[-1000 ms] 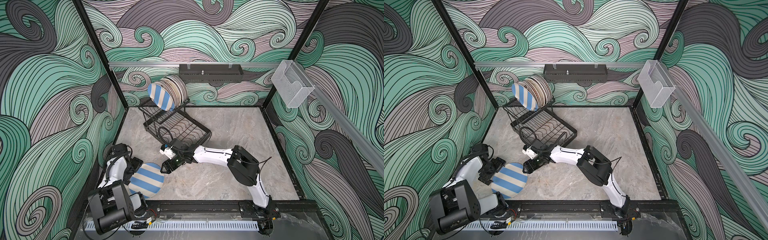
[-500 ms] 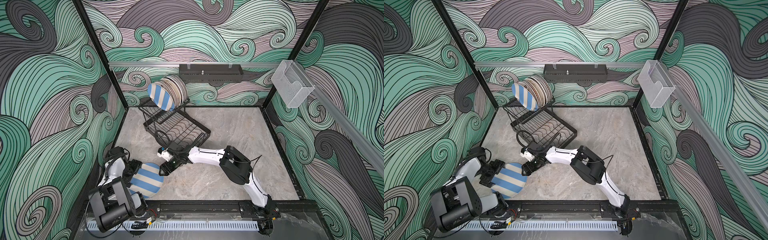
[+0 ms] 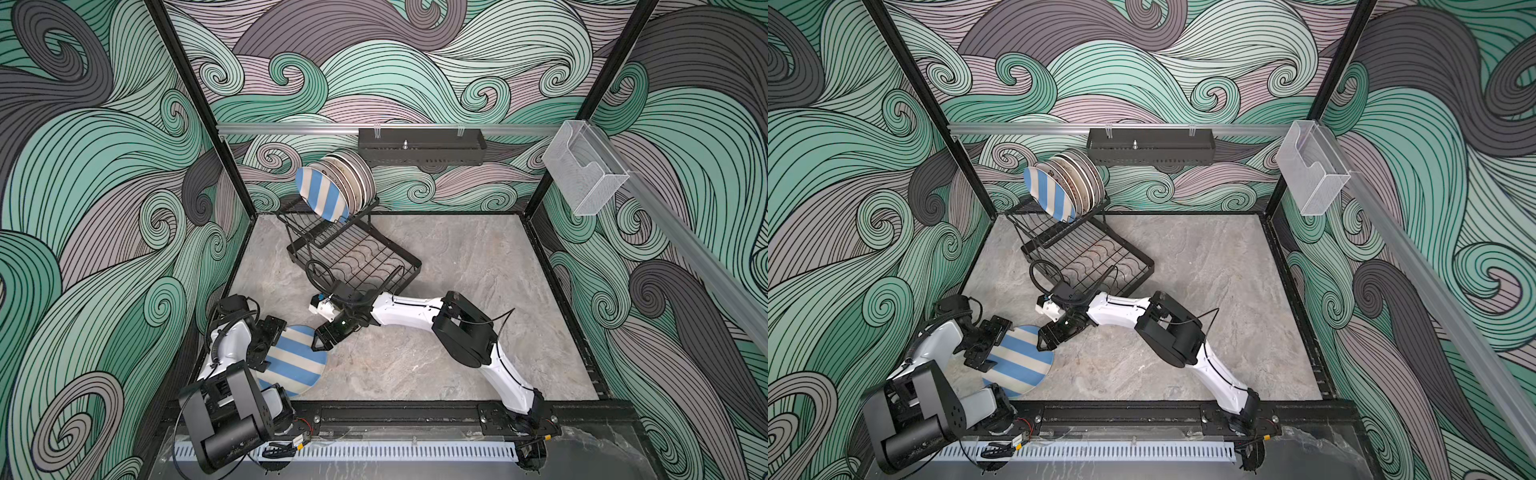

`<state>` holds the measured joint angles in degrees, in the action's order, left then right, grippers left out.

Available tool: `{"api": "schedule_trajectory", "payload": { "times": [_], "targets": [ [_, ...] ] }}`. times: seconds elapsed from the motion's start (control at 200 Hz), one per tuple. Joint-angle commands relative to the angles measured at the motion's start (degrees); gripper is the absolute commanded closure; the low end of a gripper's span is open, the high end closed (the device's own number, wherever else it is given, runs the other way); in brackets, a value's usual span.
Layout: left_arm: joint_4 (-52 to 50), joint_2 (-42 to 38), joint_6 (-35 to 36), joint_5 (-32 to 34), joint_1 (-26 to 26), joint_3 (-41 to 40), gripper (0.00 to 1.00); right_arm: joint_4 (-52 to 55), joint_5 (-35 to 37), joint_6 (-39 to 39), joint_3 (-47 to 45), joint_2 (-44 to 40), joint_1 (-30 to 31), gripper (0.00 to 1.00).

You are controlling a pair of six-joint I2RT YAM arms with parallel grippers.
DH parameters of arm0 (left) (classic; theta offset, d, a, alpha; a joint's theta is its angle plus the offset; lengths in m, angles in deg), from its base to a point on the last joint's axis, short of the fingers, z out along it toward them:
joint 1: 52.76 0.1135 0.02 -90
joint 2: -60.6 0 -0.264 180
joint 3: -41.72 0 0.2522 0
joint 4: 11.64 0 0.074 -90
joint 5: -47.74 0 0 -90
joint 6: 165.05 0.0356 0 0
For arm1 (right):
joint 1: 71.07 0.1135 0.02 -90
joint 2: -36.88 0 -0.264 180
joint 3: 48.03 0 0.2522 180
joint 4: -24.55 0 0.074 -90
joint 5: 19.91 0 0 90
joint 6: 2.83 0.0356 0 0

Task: Load plates into a dish rack
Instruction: Pick up the plate from the bottom-left of the table.

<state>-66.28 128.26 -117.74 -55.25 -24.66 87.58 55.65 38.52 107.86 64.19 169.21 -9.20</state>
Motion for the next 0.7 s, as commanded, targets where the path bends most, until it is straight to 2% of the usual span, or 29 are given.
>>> {"api": "schedule_trajectory", "payload": {
  "times": [0.0, 0.2, 0.42, 0.535, 0.696],
  "targets": [
    [4.2, 1.3, 0.0, -3.7, -0.8, -3.9, 0.01, 0.9, -1.9, 1.5, 0.6, 2.8, 0.2, 0.25],
    [5.7, -1.4, -0.1, -4.1, -1.4, -5.1, 0.01, -3.1, -6.0, 5.2, 0.6, 4.5, 0.0, 0.32],
    [9.5, 1.3, -0.5, -5.4, -1.7, -8.3, 0.01, -4.2, -6.5, 6.2, 0.4, 5.0, -0.2, 0.38],
    [10.8, 2.0, -0.4, -6.0, -1.7, -9.3, 0.02, -4.4, -6.2, 6.7, 0.4, 5.2, -0.2, 0.47],
    [11.5, 1.6, -0.4, -6.2, -1.7, -9.9, 0.01, -5.1, -5.6, 7.6, 0.7, 5.4, 0.0, 0.63]
  ]
}}
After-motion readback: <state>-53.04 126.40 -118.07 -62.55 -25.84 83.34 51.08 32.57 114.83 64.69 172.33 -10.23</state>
